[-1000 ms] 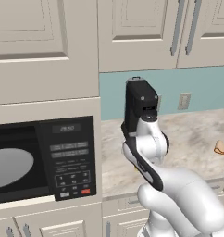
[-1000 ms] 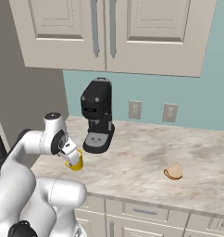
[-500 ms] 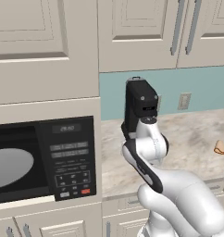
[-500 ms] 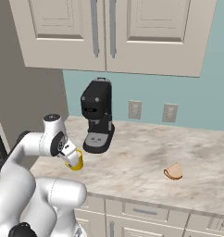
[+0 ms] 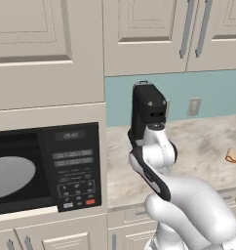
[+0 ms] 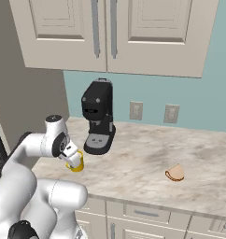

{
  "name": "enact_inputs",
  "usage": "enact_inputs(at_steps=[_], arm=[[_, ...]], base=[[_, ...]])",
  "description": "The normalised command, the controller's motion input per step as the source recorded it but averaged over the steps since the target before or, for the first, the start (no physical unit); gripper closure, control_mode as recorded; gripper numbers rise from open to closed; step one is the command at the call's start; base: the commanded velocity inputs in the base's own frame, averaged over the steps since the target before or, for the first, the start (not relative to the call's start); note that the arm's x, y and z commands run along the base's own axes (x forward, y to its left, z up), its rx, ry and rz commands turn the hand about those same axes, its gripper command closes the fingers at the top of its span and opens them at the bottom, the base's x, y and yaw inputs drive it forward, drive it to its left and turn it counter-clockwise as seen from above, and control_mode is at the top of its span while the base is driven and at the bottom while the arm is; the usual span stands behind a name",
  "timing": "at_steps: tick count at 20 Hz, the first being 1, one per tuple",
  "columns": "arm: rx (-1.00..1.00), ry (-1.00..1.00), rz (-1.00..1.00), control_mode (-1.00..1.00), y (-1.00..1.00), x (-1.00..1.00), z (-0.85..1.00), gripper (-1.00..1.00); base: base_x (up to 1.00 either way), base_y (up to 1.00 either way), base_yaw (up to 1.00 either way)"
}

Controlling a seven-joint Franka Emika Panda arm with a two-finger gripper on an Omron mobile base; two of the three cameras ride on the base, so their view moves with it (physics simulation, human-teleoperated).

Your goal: Pick the mug from the counter and place it inside the microwave. Then close the microwave.

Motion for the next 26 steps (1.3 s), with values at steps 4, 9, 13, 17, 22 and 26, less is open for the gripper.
enact_inputs(at_steps=[4, 9, 13, 17, 22, 26], arm=[[0.00, 0.00, -0.02, -1.00, -0.21, 0.00, -0.09, -1.00], [0.00, 0.00, 0.00, -1.00, -0.06, 0.00, -0.06, -1.00], [0.00, 0.00, 0.00, -1.00, 0.00, 0.00, -0.10, -1.00], [0.00, 0.00, 0.00, -1.00, 0.00, 0.00, -0.22, -1.00], [0.00, 0.00, 0.00, -1.00, 0.00, 0.03, -0.27, -1.00], [0.00, 0.00, 0.00, -1.00, 0.00, 0.00, -0.23, -1.00]], base=[[0.00, 0.00, 0.00], [0.00, 0.00, 0.00], [0.00, 0.00, 0.00], [0.00, 0.00, 0.00], [0.00, 0.00, 0.00], [0.00, 0.00, 0.00]])
